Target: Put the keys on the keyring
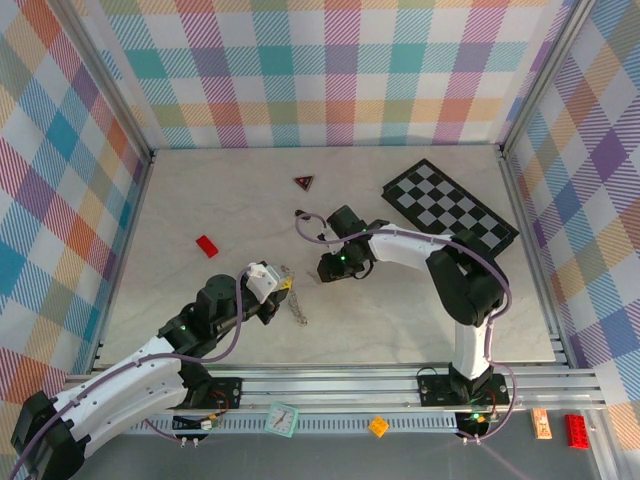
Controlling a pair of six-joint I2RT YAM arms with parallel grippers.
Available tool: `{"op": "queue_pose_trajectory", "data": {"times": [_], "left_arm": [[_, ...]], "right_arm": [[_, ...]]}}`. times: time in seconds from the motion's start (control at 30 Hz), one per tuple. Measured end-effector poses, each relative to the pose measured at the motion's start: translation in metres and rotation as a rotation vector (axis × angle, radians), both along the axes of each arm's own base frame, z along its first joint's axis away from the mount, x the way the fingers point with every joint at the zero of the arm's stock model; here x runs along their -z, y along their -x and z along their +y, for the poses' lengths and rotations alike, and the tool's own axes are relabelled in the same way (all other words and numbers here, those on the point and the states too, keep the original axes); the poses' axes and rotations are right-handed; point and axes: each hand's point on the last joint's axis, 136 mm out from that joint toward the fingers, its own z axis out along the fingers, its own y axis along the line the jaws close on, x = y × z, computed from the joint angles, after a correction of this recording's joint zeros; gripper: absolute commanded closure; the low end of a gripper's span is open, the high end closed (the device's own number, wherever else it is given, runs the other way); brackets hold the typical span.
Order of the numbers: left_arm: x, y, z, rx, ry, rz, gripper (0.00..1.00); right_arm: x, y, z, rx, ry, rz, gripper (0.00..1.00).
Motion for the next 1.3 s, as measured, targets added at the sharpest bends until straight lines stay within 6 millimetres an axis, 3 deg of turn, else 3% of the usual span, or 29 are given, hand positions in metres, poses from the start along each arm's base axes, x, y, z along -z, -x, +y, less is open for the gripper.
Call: {"op": "queue_pose_trajectory", "data": {"times": [0.23,0.43,1.3], "left_arm": [[0.003,0.0,0.0,0.0,-0.006,0.007,1.0],[0.004,0.0,0.0,0.0,-0.008,0.009,1.0],[0.006,0.001,-0.001,0.008,-0.01,0.016,1.0]], "right_arm": [[0.006,-0.001,-0.001,-0.001,0.045,-0.006,0.73],[0.015,0.004,-0.002,-0.011,0.068,0.017,0.8],[0.008,-0.002,0.003,-0.011,0.066,-0.001,0.85]]}}
